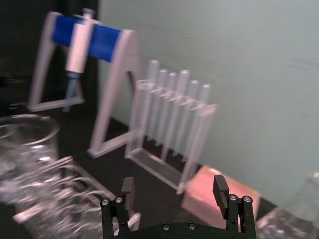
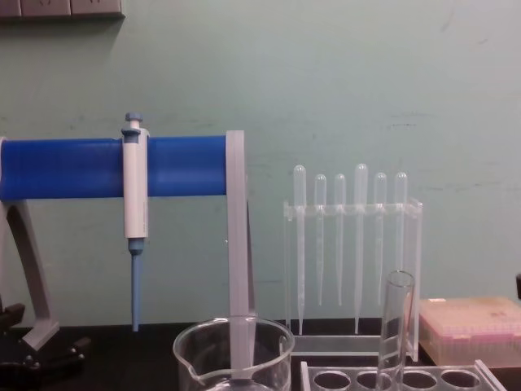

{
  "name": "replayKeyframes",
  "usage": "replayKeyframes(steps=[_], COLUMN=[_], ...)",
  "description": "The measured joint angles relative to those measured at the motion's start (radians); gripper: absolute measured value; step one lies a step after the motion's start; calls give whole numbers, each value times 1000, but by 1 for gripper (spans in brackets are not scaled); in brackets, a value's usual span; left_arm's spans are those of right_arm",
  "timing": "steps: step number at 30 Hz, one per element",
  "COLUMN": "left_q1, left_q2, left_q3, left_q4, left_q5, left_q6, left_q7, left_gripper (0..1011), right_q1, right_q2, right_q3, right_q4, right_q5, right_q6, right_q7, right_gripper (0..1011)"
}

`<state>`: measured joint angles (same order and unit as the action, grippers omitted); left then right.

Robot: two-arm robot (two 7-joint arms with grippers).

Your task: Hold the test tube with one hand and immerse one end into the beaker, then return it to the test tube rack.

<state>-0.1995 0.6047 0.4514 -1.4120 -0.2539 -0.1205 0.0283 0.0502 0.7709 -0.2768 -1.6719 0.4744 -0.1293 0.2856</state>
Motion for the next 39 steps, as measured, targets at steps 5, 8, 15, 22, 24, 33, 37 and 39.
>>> replayKeyframes(steps=[5, 8, 15, 22, 24, 33, 37, 39], left_q1=[0, 0, 0, 0, 0, 0, 0, 0], left_q2=[0, 0, 0, 0, 0, 0, 0, 0], left_q3=[0, 0, 0, 0, 0, 0, 0, 0], left_q4=[0, 0, 0, 0, 0, 0, 0, 0], left_q5=[0, 0, 0, 0, 0, 0, 0, 0], left_q6=[0, 0, 0, 0, 0, 0, 0, 0], left_q7=[0, 0, 0, 0, 0, 0, 0, 0], left_gripper=[1000, 1000, 1000, 1000, 1000, 1000, 1000, 1000], right_q1=[-16, -17, -12, 26, 38, 102, 123, 134], right_q2=[36, 53, 65, 32, 22, -36, -61, -74], right_q3=[8, -2, -31, -70, -77, -127, -144, -153], right_q4=[8, 20, 26, 29, 29, 39, 53, 61], right_q5=[57, 70, 63, 22, 12, -46, -58, -61], right_q6=[-30, -54, -86, -71, -64, -26, -13, -7], right_q7=[140, 227, 359, 407, 412, 423, 422, 420], right_gripper=[1002, 1002, 1000, 1000, 1002, 1002, 1000, 1002])
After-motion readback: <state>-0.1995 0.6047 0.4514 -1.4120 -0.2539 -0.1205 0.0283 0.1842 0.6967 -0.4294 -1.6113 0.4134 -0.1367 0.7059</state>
